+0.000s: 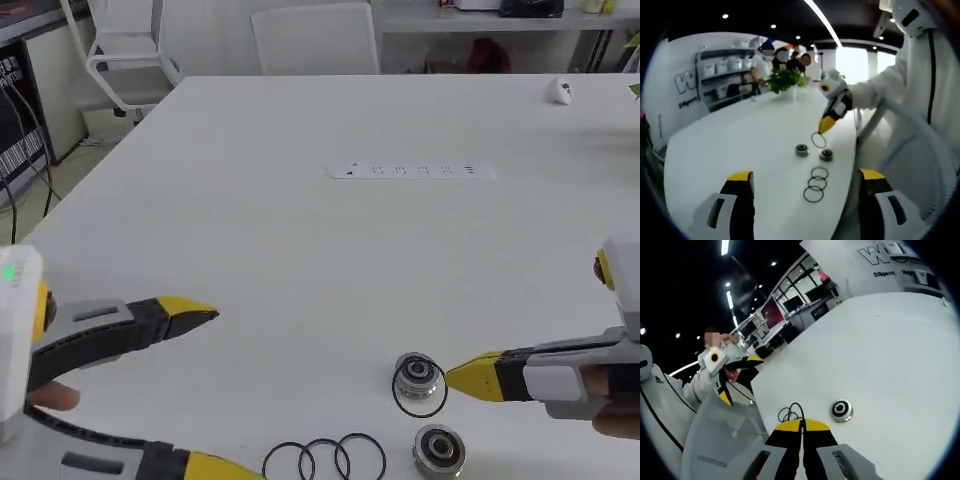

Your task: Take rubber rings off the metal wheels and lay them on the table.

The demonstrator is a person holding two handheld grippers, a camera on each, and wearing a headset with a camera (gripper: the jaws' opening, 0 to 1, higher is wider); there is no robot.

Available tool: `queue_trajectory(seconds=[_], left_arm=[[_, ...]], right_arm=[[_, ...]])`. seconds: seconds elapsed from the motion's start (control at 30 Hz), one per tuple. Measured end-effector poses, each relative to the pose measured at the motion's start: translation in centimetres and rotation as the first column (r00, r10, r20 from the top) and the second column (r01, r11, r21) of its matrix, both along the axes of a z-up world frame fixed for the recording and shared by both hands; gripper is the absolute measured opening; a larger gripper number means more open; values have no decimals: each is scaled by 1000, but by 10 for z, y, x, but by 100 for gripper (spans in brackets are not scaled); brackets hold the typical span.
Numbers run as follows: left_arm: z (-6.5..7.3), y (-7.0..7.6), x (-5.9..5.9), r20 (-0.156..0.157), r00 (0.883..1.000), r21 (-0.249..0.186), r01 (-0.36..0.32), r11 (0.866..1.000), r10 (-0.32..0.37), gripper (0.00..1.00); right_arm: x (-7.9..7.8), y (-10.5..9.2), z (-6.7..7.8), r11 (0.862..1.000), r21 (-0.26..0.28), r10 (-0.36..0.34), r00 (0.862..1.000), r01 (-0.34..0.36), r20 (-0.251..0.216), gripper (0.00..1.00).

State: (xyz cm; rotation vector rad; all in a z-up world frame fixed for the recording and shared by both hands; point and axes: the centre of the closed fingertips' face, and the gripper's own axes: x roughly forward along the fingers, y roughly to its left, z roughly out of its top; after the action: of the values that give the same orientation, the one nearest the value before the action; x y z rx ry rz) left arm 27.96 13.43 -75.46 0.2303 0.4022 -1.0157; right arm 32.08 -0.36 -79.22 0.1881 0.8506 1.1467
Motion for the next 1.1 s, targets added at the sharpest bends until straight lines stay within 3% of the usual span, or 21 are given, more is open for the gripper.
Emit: queue_trajectory(seconds=[0.23, 0.33, 0.47, 0.73, 0.9, 1.1], left_arm=[[-11, 23, -10, -28, 994, -12, -102, 995, 102, 89], [-21, 30, -18, -43, 993, 22, -111, 994, 112, 89], [-25, 33, -23, -59, 990, 32, -124, 992, 125, 90], [-26, 38, -24, -65, 986, 29, -153, 988, 155, 89], [-30, 37, -25, -77, 985, 41, -149, 988, 151, 88], [-31, 37, -26, -85, 984, 41, -152, 987, 155, 87]], right_arm=[[-11, 9, -4, 998, -26, 55, 998, -55, -4, 0], [-16, 15, -9, 995, -45, 86, 996, -87, -7, 0], [-20, 21, -14, 991, -63, 116, 993, -116, -3, 0], [-23, 23, -30, 981, -109, 161, 987, -162, -23, 0], [-21, 23, -42, 969, -158, 185, 982, -189, -35, 0], [-20, 25, -50, 949, -216, 233, 973, -228, -4, 0]])
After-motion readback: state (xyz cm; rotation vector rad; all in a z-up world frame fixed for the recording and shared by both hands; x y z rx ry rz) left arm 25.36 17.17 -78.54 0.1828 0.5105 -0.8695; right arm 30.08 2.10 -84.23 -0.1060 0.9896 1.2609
